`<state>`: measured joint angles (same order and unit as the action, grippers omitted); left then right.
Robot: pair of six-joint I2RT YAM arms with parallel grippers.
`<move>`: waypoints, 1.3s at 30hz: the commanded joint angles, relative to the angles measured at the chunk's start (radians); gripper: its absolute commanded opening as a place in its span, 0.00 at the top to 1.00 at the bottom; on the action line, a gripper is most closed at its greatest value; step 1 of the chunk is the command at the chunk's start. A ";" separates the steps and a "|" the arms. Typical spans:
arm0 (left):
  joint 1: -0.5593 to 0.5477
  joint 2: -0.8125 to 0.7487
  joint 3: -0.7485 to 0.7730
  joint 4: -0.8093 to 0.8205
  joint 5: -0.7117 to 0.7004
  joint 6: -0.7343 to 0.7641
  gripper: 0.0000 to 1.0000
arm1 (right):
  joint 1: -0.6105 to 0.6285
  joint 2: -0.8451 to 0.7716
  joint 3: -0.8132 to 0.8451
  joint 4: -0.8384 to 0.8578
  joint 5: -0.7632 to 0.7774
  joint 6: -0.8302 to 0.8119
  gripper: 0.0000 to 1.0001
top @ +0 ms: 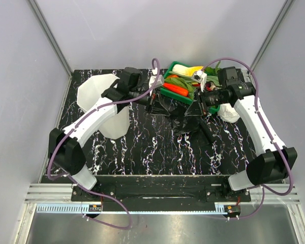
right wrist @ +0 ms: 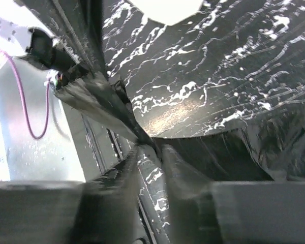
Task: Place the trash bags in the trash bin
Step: Unfold the trash bag at the center of the board.
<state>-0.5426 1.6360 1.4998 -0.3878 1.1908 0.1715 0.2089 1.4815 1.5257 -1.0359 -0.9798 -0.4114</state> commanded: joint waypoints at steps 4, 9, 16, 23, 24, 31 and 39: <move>0.006 -0.123 -0.067 0.135 -0.239 -0.243 1.00 | 0.000 -0.115 -0.021 0.159 0.197 0.098 0.08; 0.004 -0.122 -0.049 0.124 -0.313 -0.305 1.00 | 0.063 -0.139 -0.039 0.186 0.233 0.112 0.04; 0.004 -0.099 -0.032 0.130 -0.318 -0.368 1.00 | 0.113 -0.124 -0.039 0.221 0.260 0.106 0.06; 0.000 -0.093 -0.030 0.132 -0.281 -0.374 1.00 | 0.168 -0.112 -0.064 0.315 0.348 0.109 0.15; -0.002 -0.093 -0.030 0.132 -0.272 -0.375 1.00 | 0.179 -0.110 -0.070 0.332 0.363 0.106 0.16; -0.013 -0.094 -0.021 0.133 -0.241 -0.379 1.00 | 0.225 -0.089 -0.082 0.396 0.397 0.089 0.22; -0.017 -0.094 -0.029 0.153 -0.212 -0.398 1.00 | 0.273 -0.044 -0.076 0.431 0.389 0.100 0.55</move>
<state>-0.5549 1.5425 1.4372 -0.2920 0.9314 -0.2031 0.4629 1.4166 1.4391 -0.6632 -0.5915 -0.3153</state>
